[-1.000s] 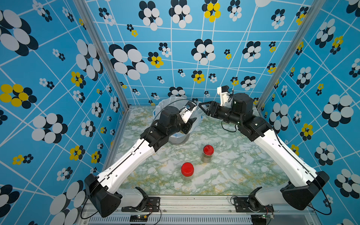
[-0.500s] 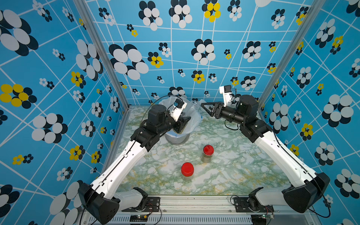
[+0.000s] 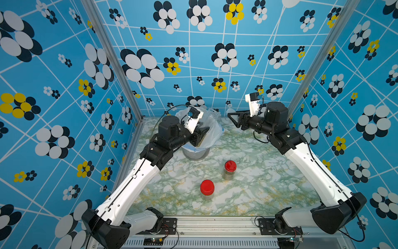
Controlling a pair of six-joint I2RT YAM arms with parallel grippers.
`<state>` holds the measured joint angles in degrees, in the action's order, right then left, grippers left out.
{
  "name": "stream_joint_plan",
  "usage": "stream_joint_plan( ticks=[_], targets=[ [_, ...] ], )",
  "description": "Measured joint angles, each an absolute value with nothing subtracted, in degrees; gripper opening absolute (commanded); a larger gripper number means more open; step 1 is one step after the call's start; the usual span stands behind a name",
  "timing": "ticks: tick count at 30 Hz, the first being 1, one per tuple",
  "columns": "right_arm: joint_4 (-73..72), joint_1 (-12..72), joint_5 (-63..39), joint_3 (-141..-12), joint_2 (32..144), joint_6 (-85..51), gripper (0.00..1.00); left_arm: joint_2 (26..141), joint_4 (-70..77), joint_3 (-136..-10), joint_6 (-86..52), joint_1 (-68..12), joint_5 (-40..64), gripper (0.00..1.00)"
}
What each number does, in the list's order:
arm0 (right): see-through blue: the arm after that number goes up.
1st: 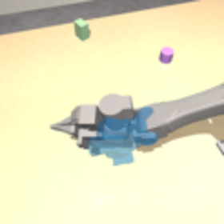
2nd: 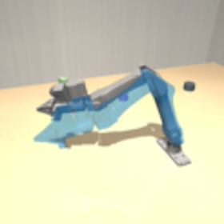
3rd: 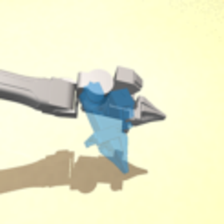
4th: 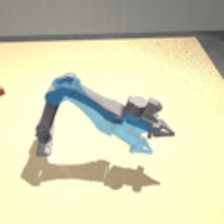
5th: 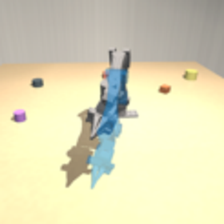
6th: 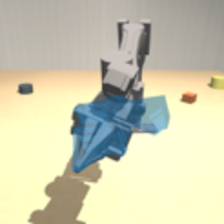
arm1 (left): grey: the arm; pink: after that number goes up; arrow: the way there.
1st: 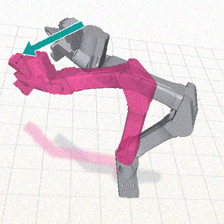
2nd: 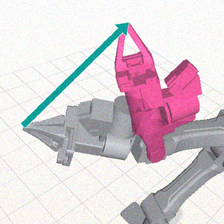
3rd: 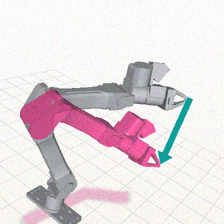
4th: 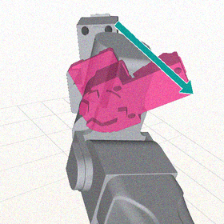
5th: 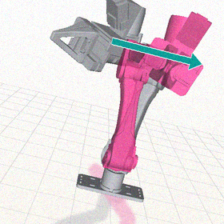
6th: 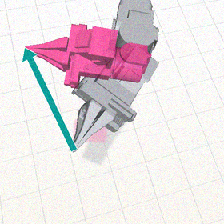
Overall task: Empty moldy mung beans from jars
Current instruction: Place the lid at the center of the board.
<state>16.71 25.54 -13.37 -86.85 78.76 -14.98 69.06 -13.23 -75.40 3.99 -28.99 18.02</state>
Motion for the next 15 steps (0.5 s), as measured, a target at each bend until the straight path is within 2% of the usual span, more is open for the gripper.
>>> stream_joint_plan(
  ticks=[6, 15],
  targets=[
    [17.4, 25.1, 2.8, -70.3, 72.5, -14.6, 0.35, 69.0, -13.2, -75.4, 4.0, -29.0, 17.1, 0.15],
    [17.1, 25.0, 14.2, -55.4, 73.5, -22.5, 0.36, 68.8, -12.4, -75.4, 4.0, -29.0, 17.1, 0.15]
  ],
)
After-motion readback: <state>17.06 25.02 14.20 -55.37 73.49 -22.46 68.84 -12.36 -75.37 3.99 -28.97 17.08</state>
